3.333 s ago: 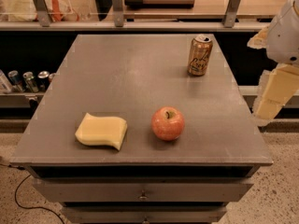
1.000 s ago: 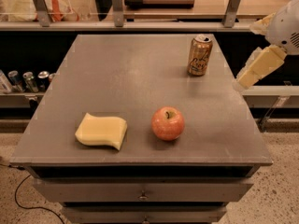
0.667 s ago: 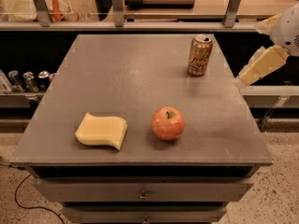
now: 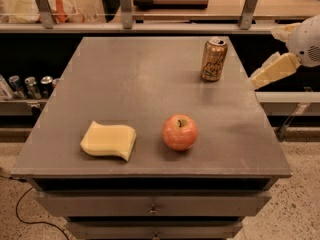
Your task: Knock orange can over
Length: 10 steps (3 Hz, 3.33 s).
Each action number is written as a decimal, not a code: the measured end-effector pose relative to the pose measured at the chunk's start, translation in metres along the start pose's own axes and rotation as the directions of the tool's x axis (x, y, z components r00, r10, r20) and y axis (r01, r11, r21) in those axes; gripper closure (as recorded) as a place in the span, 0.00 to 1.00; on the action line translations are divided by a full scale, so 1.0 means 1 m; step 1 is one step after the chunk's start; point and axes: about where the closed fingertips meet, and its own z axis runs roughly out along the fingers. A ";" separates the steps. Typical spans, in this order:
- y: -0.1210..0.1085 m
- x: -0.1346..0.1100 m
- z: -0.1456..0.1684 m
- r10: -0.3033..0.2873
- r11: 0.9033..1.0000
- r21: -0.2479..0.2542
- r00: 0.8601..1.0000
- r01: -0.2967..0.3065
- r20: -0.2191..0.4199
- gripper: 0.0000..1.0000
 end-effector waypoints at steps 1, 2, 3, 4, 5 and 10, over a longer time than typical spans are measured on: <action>-0.011 0.003 0.010 0.026 1.000 0.000 0.997 -0.026 0.078 0.00; -0.017 0.005 0.022 0.055 0.998 -0.013 0.986 -0.054 0.156 0.00; -0.020 0.007 0.035 0.092 0.996 -0.041 0.969 -0.084 0.232 0.00; -0.020 0.007 0.055 0.125 0.992 -0.072 0.945 -0.108 0.303 0.00; -0.021 0.007 0.072 0.148 0.988 -0.087 0.925 -0.126 0.349 0.00; -0.033 -0.008 0.126 0.191 0.981 -0.130 0.850 -0.145 0.490 0.00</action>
Offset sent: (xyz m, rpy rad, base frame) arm 0.0385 -0.0058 -0.0215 0.2673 -0.0880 0.0161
